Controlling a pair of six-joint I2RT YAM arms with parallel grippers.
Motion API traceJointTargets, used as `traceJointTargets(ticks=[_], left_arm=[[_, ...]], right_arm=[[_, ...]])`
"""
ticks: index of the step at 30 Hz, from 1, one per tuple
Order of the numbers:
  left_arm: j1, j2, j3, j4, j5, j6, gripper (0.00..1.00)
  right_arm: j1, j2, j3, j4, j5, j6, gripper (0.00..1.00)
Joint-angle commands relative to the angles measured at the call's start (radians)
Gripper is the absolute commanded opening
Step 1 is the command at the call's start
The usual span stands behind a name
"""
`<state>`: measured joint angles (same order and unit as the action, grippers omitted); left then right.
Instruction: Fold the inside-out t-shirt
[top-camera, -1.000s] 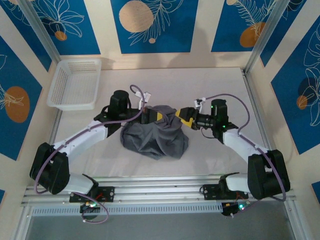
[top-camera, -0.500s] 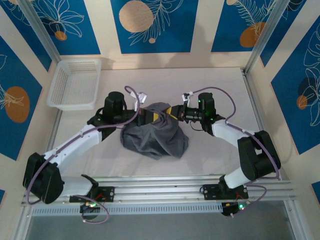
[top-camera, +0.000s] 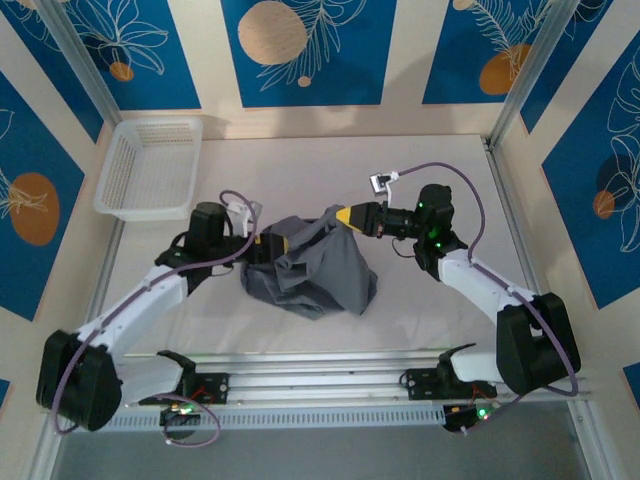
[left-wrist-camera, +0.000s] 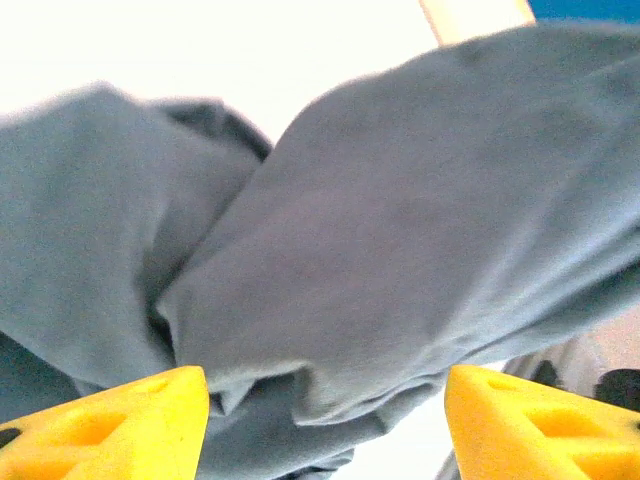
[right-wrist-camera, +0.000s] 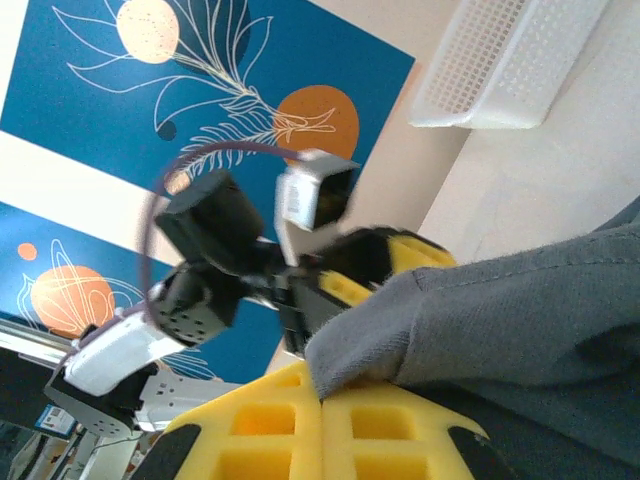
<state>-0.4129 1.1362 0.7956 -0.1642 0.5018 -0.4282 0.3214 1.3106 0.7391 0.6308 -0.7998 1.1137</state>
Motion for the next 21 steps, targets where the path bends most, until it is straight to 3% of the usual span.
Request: traceJointTargets(ticks=[1,5,9,12,13,17,19,21], left_arm=[[-0.076,-0.058,0.143,-0.191,-0.157,0.297,0.64],[-0.239,0.046,0.306,-0.301,-0.225,0.492,0.65],[-0.272,0.142,0.358,-0.258,-0.275,0.525,0.74],[-0.271,0.207,0.402,-0.203,-0.25,0.504,0.75],[-0.271,0.224,0.41,-0.181,-0.252,0.488,0.7],[-0.246,0.249,0.418,-0.124,-0.287,0.394,0.0],[-0.226,0.23,0.417,-0.094,-0.175,0.327,0.0],[-0.197,0.195,0.402,-0.025,0.005,0.214,0.0]], right_arm=[[0.006,0.006,0.031,-0.057,-0.046,-0.035,0.0],[0.013,0.021,0.062,-0.08,-0.063,-0.037,0.0],[0.029,0.018,0.084,-0.107,-0.068,-0.047,0.0],[0.05,0.019,0.105,-0.131,-0.075,-0.061,0.0],[0.055,0.018,0.11,-0.138,-0.078,-0.064,0.0],[0.059,0.015,0.125,-0.152,-0.105,-0.06,0.0],[0.054,0.011,0.134,-0.186,-0.11,-0.071,0.0],[0.025,0.003,0.134,-0.284,-0.069,-0.123,0.0]])
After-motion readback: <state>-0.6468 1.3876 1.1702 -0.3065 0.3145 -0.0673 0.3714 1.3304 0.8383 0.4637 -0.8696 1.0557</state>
